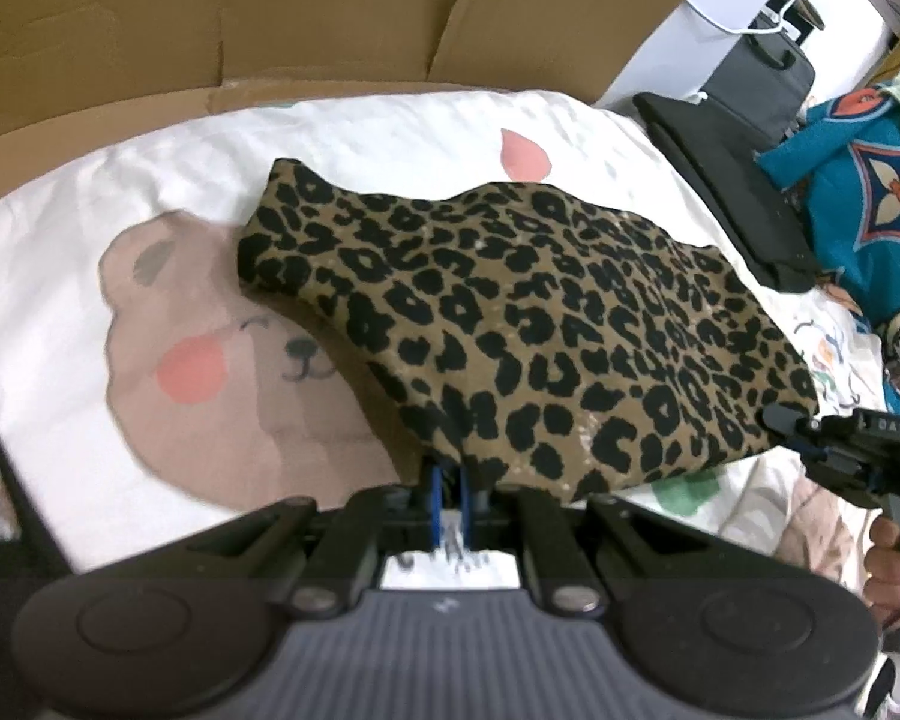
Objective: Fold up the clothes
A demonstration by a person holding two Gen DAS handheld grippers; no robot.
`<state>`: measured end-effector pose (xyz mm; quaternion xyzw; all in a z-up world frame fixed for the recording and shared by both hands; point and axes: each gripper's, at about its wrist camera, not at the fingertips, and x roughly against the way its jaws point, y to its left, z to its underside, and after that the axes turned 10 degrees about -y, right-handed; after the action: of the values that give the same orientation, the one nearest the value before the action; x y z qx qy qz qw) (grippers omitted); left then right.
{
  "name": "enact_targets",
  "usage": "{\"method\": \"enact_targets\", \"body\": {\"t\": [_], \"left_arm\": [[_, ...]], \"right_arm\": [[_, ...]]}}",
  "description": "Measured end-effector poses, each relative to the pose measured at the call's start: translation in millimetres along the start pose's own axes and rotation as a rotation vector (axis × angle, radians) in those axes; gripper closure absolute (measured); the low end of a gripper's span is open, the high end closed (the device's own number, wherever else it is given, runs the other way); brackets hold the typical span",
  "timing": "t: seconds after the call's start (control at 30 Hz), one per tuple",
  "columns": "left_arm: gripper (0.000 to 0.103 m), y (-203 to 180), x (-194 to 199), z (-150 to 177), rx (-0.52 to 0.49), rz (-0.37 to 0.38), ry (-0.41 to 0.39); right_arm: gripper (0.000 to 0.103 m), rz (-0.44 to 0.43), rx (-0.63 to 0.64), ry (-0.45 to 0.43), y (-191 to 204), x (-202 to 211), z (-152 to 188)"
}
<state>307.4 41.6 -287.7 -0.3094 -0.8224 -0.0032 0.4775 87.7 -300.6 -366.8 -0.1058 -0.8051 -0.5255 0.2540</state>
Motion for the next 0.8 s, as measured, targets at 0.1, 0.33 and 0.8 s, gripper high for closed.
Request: {"method": "enact_targets", "body": {"t": [0.1, 0.33, 0.8], "left_arm": [[0.097, 1.1, 1.8, 8.2, 0.000, -0.040, 0.057], [0.098, -5.4, -0.6, 13.9, -0.008, -0.064, 0.125], [0.098, -36.3, -28.0, 15.8, 0.014, -0.016, 0.228]], "right_arm": [[0.098, 0.031, 0.031, 0.041, 6.3, 2.6, 8.7], [0.098, 0.074, 0.099, 0.059, 19.6, 6.9, 12.4], [0.098, 0.118, 0.231, -0.002, 33.4, 8.2, -29.5]]}}
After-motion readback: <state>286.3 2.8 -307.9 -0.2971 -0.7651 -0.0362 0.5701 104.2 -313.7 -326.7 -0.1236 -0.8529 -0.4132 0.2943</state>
